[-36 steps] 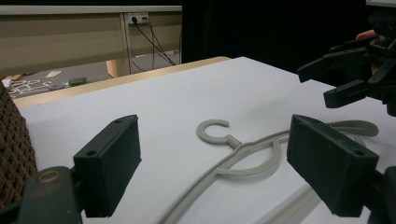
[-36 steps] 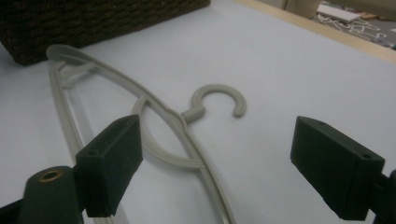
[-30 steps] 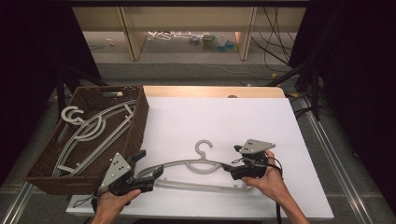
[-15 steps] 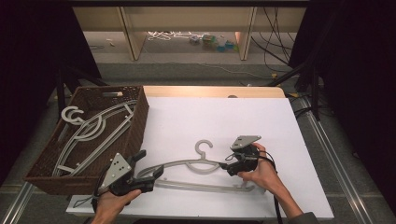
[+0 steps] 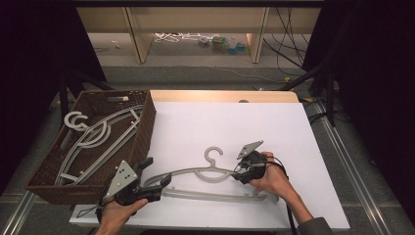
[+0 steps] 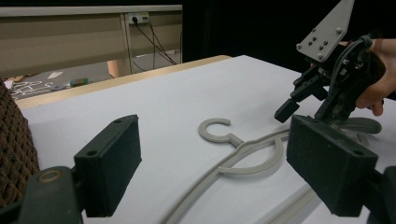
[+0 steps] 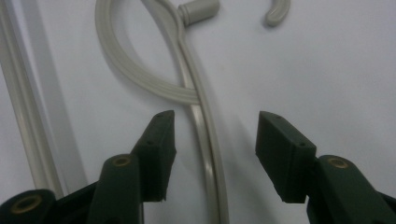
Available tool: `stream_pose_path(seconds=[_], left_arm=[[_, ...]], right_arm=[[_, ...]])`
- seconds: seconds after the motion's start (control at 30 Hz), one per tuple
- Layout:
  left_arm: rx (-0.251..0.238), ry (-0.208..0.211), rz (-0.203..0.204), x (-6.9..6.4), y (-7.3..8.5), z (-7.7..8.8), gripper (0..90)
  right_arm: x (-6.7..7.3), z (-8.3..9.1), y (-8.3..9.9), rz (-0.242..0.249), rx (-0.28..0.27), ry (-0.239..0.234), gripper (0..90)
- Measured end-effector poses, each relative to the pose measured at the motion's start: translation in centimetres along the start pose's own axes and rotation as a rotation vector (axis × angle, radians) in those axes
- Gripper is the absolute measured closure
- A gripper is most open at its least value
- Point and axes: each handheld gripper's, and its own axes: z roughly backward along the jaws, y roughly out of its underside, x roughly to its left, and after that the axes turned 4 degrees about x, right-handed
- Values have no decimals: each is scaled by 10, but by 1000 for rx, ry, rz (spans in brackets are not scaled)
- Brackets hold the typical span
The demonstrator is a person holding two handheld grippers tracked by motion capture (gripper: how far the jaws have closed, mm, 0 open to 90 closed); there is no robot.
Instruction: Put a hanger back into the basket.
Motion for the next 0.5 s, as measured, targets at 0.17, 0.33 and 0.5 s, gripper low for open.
stream_pose_path(seconds=[0.17,0.33,0.5], left_arm=[[4,0,1,0,0,0,176],[5,-1,2,0,0,-1,177],[3,-1,1,0,1,-1,179]], right_arm=[[0,-3,-3,14,57,-17,575],[0,-5,-5,17,83,-31,634],[0,-6,-9,24,116,-30,666]])
